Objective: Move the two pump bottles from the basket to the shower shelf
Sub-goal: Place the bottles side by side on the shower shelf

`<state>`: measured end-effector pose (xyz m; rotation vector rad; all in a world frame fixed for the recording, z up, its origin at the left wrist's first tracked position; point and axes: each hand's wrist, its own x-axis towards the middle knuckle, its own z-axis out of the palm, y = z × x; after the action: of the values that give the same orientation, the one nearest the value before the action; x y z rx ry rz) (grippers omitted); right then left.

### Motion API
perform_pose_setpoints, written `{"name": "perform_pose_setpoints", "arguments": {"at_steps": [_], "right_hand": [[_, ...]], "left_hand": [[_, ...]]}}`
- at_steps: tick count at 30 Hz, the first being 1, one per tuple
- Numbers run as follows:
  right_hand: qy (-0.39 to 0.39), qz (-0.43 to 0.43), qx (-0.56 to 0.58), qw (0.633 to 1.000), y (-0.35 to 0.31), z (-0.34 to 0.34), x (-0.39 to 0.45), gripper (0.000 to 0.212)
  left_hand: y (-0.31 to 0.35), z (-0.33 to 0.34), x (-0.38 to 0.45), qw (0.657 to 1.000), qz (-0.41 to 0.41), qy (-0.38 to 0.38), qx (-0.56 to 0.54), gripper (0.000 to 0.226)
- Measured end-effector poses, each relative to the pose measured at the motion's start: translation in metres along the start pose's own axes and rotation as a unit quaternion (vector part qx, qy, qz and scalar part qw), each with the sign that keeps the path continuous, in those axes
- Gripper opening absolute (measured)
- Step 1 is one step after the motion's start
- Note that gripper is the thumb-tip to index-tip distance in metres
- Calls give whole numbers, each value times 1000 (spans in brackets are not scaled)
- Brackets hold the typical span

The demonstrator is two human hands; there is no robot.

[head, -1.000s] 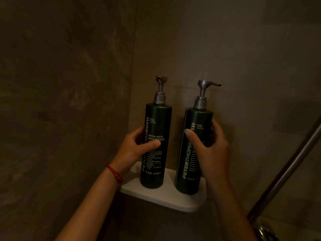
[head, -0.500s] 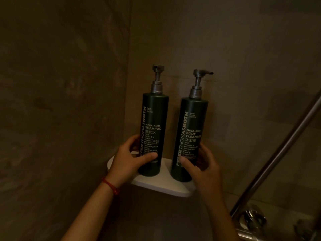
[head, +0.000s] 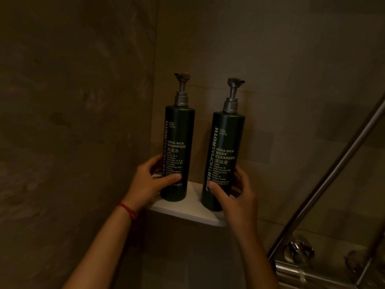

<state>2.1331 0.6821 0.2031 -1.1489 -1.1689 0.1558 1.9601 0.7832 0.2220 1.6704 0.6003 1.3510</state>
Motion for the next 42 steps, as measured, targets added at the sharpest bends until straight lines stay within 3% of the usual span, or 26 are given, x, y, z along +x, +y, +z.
{"name": "perform_pose_setpoints", "arguments": {"at_steps": [7, 29, 37, 42], "right_hand": [[-1, 10, 15, 1000, 0, 7, -3, 57], [14, 30, -13, 999, 1, 14, -4, 62], [-17, 34, 1, 999, -1, 6, -5, 64], [-14, 27, -2, 1000, -1, -5, -13, 59]], "left_hand": [[-1, -3, 1, 1000, -11, -1, 13, 63], [1, -2, 0, 1000, -13, -15, 21, 51], [9, 6, -12, 998, -19, 37, 39, 65], [6, 8, -34, 993, -6, 100, 68, 63]]}}
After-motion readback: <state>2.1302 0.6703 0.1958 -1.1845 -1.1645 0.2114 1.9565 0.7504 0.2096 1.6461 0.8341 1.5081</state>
